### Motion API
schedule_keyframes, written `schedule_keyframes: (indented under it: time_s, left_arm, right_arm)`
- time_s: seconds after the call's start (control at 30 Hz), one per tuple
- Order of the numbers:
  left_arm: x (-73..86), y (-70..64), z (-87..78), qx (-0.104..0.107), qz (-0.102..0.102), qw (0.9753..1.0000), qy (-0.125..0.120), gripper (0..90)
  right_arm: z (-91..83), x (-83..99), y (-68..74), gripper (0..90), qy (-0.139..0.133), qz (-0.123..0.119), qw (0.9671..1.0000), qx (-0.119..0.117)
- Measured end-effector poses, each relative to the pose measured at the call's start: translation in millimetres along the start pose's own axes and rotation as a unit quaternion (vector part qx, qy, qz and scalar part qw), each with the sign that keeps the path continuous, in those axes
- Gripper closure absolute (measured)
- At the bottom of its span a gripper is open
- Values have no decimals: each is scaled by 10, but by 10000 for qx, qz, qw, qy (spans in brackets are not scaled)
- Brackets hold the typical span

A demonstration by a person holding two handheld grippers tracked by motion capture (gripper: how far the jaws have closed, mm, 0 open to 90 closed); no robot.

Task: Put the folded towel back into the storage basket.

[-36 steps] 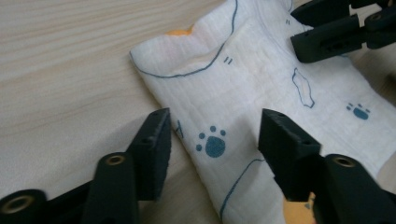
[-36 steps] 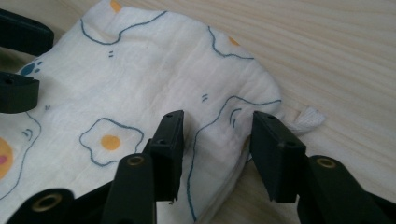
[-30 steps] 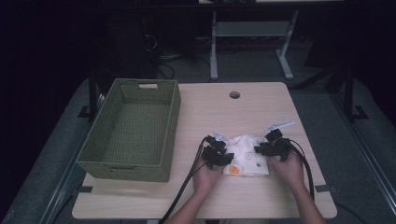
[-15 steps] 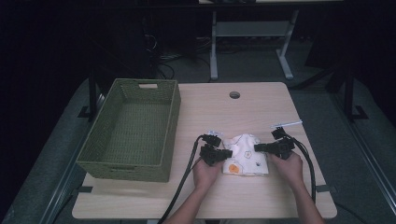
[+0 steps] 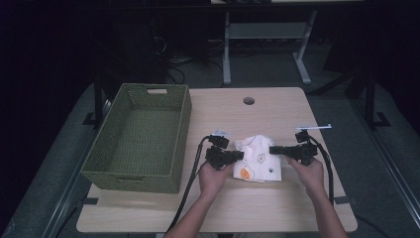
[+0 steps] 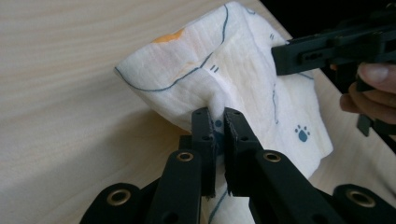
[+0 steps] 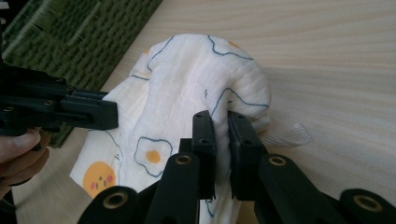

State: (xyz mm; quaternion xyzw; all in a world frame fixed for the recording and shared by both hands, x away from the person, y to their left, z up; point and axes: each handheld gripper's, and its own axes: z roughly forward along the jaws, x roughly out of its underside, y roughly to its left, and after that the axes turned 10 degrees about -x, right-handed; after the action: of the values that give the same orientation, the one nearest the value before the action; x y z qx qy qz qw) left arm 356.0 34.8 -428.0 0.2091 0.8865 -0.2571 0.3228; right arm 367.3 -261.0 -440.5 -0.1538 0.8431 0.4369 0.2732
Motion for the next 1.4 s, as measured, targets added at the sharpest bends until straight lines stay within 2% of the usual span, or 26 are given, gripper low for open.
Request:
schedule_keyframes:
  time_s: [0.17,0.37,0.57,0.87,1.03,1.3,1.4]
  left_arm:
    - [-116,-24,-152,26,78,9999,-96,848]
    - [-255,-14,-397,44,137,9995,-278,847]
    - [-384,88,-668,23,184,9992,-355,847]
    - [-507,294,-1093,-129,166,9982,-563,847]
    - [-546,421,-1305,-178,85,9977,-655,847]
    - [-567,619,-1581,-283,38,9967,-758,847]
    - [-579,704,-1673,-277,-42,9964,-803,847]
  right_arm:
    - [-74,-66,86,824,-117,-27,9997,-190]
    - [-138,-241,320,825,-221,-243,9990,-312]
    - [-100,-431,559,824,-256,-412,9979,-420]
    - [88,-709,922,824,-255,-609,9958,-642]
    - [200,-844,1153,824,-235,-736,9943,-731]
    - [411,-993,1391,824,-168,-844,9929,-822]
    - [504,-1045,1465,824,-172,-858,9925,-855]
